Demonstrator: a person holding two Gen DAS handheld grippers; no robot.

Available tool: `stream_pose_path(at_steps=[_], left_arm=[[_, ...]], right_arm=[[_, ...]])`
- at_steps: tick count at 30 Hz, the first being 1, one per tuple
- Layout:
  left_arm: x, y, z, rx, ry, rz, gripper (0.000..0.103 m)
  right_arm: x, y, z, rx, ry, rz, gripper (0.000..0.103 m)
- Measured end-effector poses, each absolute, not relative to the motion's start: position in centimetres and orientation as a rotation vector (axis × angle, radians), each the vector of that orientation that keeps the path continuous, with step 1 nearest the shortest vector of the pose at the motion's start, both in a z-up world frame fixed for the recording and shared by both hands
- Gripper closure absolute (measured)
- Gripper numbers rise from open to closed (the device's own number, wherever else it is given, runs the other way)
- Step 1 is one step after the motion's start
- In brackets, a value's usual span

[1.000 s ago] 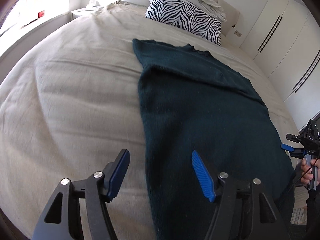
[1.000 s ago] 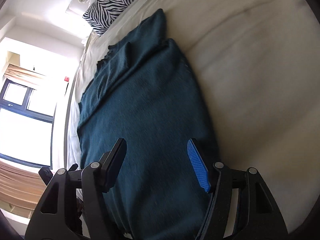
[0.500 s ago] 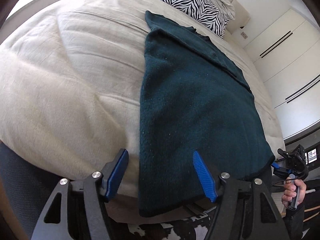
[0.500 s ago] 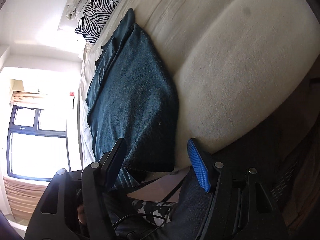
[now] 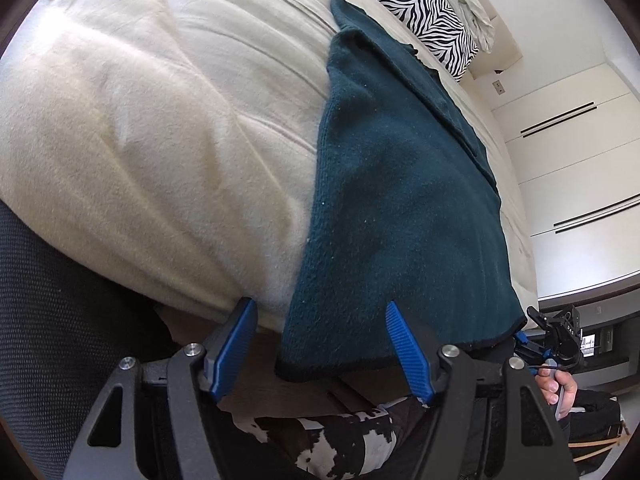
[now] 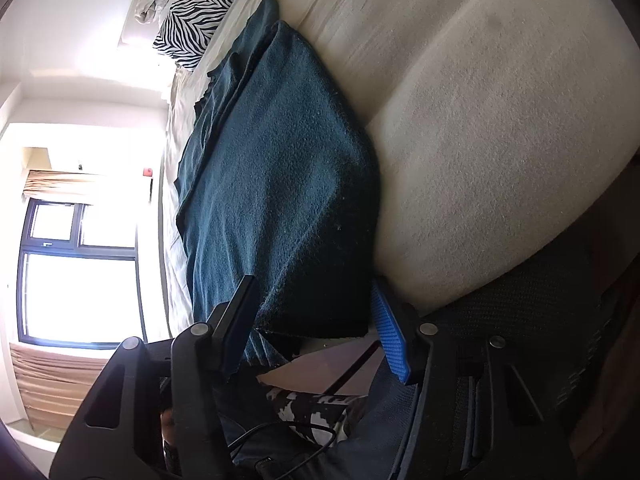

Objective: Fold small clothes
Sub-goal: 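Grasp the hem of the folded sweater with the left gripper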

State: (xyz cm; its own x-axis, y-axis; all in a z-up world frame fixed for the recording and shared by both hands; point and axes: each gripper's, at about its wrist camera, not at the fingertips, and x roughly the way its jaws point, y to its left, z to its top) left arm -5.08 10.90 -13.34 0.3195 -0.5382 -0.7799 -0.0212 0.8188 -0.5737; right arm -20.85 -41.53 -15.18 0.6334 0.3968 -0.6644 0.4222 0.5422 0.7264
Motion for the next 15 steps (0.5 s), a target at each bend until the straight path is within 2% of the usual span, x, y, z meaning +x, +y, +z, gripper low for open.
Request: stream_pose_path(at_steps=[4, 9, 13, 14, 15], left_arm=[[-4.8, 10.5, -13.3, -0.526, 1.226, -0.381, 0.037], [-4.7, 9.7, -13.7, -0.486, 1.263, -0.400, 0.063], [-4.7, 9.3, -13.8, -0.460, 1.271, -0.396, 0.080], [-4.7, 9.3, -13.8, -0.461, 1.268, -0.399, 0.088], [-4.8, 9.3, -13.8, -0.462, 1.266, -0.404, 0.090]], right_arm=[[-21.1, -41.7, -15.4, 1.074, 0.938, -0.023, 0.052], [-21.5, -42.1, -16.0, 1.153, 0.950, -0.037, 0.055], [-21.6, -42.4, -16.5, 1.197, 0.955, -0.055, 0.060], [-21.7, -42.5, -16.6, 1.213, 0.954, -0.059, 0.060], [-21.7, -42.6, -16.6, 1.228, 0.949, -0.057, 0.060]])
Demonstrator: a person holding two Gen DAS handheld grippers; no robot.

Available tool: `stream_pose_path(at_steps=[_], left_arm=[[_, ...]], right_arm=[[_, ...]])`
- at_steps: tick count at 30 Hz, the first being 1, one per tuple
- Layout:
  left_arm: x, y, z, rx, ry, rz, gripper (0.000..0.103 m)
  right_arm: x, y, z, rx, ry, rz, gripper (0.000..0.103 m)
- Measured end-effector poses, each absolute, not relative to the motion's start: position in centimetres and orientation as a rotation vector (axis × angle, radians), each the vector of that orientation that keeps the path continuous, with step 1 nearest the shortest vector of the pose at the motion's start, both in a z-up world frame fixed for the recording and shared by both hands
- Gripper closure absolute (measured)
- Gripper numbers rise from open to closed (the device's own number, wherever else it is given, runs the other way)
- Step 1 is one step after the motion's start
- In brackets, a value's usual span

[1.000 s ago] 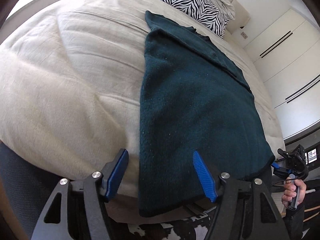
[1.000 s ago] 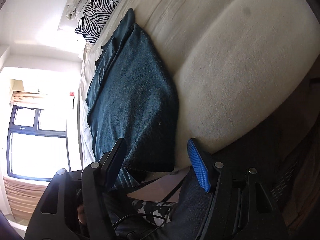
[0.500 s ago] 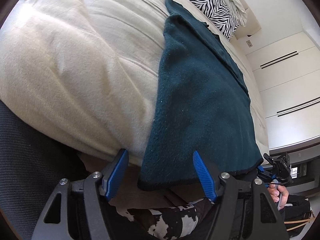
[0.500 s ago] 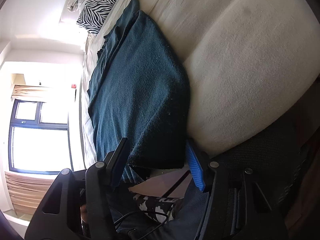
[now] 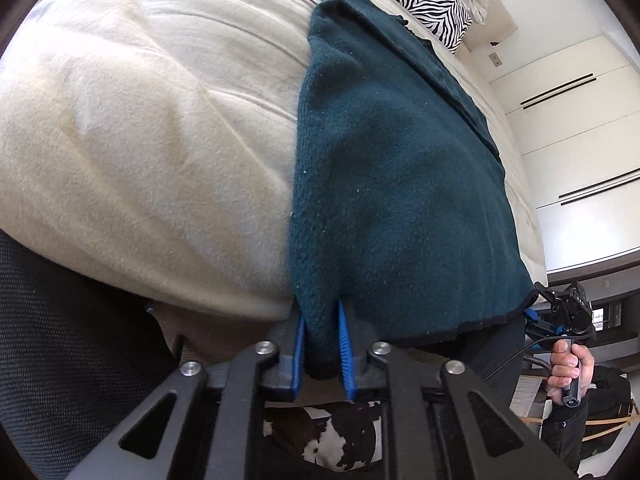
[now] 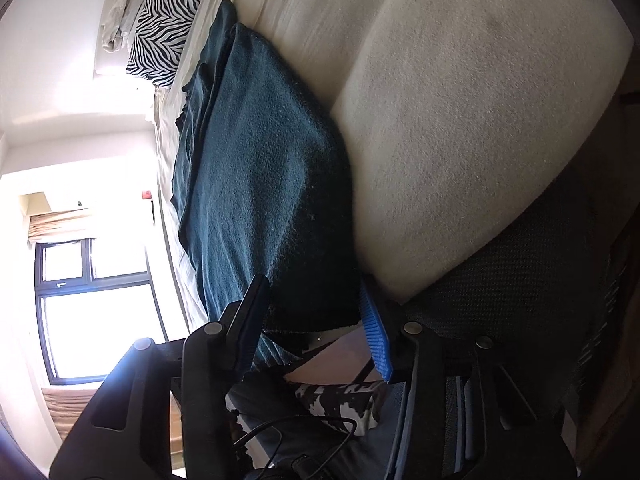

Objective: Fold small clothes
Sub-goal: 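Grasp the hem of the folded sweater with the left gripper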

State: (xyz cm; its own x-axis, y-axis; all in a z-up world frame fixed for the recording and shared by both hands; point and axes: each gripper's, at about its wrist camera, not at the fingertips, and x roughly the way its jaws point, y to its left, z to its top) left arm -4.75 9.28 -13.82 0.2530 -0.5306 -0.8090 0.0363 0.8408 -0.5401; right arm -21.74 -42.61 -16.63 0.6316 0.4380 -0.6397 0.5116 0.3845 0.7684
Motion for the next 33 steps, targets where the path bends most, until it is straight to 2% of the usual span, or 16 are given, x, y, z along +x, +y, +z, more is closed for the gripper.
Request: stream_pose_path(at_steps=[10, 17, 25, 30, 33], left_arm=[[-4.9, 9.3, -13.7, -0.465, 1.256, -0.412, 0.093], [-4.9, 10.0, -13.8, -0.493, 1.251, -0.415, 0.093], [-4.9, 10.2, -13.8, -0.502, 1.251, -0.412, 0.093], [-5.0, 10.3, -13.8, -0.499, 1.249, -0.411, 0.093], [-5.1, 10.2, -13.7, -0.499, 1.247, -0.412, 0.093]], right_arm=[[-21.8, -41.7, -18.9, 1.462, 0.899, 0.022, 0.061], [-22.7, -41.6, -19.7, 1.634, 0.694, 0.045, 0.058], [-26.2, -43.2, -17.5, 1.651, 0.409, -0.061, 0.058], [-26.7, -43.9, -15.5, 1.536, 0.439, -0.110, 0.058], [-26.8, -44.4, -16.2, 1.513, 0.513, -0.152, 0.058]])
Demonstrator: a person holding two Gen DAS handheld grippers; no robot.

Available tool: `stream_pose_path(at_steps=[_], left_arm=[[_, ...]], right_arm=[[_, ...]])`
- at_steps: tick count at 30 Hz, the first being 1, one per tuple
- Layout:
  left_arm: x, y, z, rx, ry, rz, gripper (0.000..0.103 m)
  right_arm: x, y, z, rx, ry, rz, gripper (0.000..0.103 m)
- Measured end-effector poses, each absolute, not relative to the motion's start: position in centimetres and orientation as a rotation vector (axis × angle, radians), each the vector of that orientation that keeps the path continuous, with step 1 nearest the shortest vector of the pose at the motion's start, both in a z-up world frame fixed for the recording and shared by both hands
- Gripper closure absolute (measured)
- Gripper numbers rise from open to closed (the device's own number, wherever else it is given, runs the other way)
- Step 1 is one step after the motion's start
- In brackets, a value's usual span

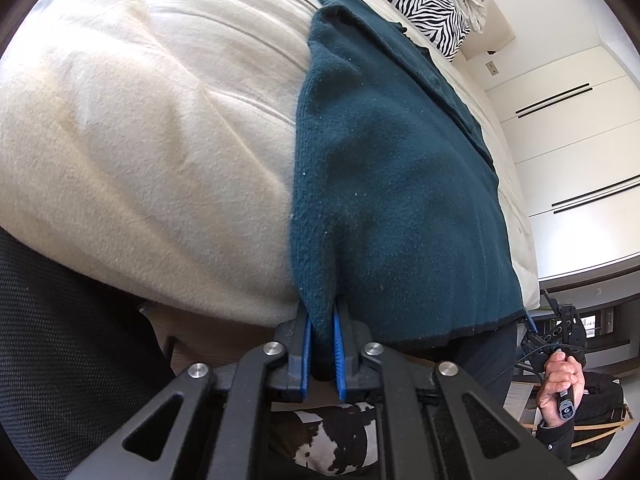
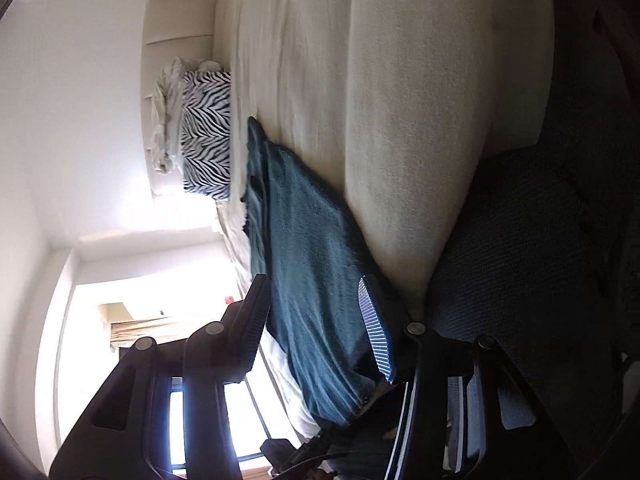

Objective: Fold small clothes
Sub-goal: 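Grasp the hem of the folded sweater with the left gripper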

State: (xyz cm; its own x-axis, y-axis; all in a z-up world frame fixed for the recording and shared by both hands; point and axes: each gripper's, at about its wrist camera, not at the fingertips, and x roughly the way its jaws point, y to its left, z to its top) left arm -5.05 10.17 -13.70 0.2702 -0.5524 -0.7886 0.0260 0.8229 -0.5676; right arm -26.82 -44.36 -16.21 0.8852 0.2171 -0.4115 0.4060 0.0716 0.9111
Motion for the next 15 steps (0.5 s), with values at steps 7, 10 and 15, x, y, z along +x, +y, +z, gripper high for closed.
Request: stream_pose_path(at_steps=[7, 10, 15], left_arm=[[-5.0, 10.1, -13.7, -0.491, 1.248, -0.417, 0.092], [-5.0, 9.9, -13.7, -0.490, 1.251, -0.421, 0.092], [-5.2, 9.5, -13.6, -0.461, 1.251, -0.422, 0.092]], right_arm=[[-25.9, -45.2, -16.2, 1.315, 0.726, -0.230, 0.058], [-24.9, -45.7, -16.0, 1.263, 0.803, -0.221, 0.059], [-24.0, -45.6, -16.2, 1.215, 0.874, -0.194, 0.063]])
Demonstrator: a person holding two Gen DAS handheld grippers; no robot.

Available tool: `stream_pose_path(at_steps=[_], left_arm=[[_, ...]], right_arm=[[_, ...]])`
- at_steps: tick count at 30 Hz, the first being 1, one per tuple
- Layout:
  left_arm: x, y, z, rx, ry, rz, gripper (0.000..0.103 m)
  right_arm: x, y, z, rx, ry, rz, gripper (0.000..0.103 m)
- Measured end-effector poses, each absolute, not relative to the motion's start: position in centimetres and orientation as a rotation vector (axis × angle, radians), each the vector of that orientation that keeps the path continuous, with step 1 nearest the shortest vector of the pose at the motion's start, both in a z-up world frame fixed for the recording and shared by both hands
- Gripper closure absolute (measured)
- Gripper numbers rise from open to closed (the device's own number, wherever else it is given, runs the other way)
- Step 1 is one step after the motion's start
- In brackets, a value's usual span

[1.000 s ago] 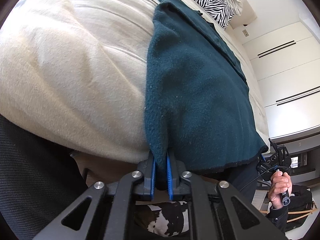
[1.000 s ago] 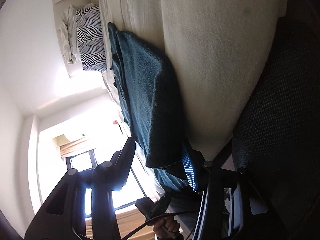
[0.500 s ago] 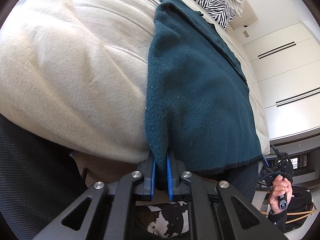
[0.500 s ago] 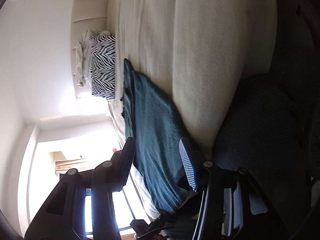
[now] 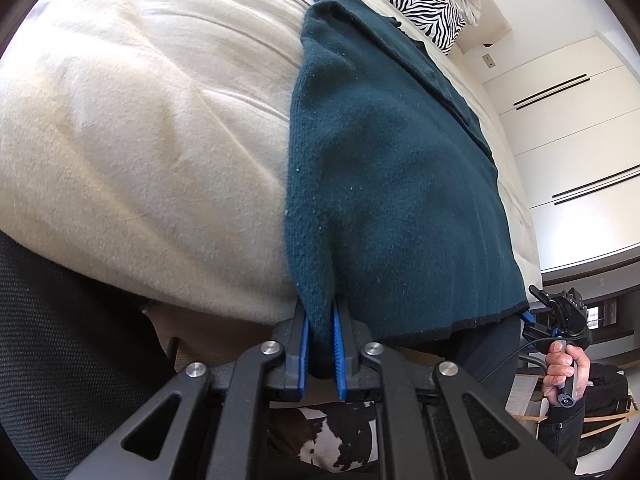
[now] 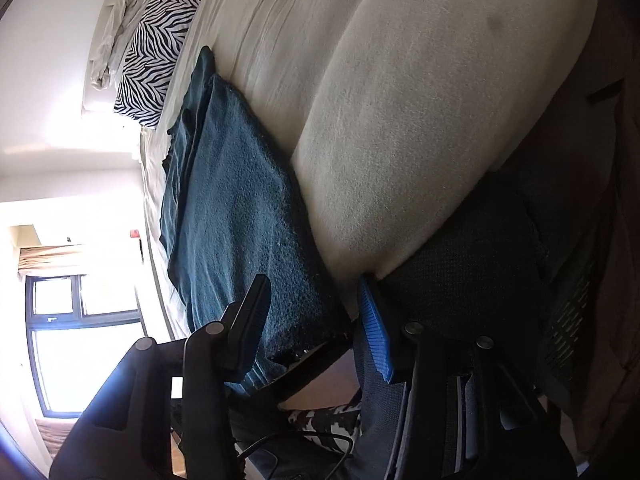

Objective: Fold small clothes

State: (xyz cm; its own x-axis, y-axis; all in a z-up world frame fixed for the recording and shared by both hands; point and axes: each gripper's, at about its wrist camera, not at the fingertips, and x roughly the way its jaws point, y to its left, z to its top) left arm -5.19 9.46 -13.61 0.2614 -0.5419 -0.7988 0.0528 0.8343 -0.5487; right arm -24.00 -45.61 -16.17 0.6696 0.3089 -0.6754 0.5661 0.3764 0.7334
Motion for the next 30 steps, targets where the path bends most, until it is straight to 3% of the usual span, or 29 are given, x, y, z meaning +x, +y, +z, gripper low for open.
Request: stream_pose_path(at_steps=[5, 17, 30], left_arm=[[-5.4, 8.8, -13.0, -0.407, 1.236, -0.425, 0.094], [-5.4, 10.4, -11.1, -0.537, 1.176, -0.479, 0.094], [-4.4, 11.3, -8.3, -0.702, 1.099, -0.555, 0.094]], right_arm=[[-23.5, -45.0, -16.9, 1.183, 0.919, -0.170, 0.095], [-27.1, -45.0, -13.0, 1.116, 0.783, -0.151, 0.097], [-25.5, -43.6, -10.3, 1.063, 0.768, -0.088, 0.096]])
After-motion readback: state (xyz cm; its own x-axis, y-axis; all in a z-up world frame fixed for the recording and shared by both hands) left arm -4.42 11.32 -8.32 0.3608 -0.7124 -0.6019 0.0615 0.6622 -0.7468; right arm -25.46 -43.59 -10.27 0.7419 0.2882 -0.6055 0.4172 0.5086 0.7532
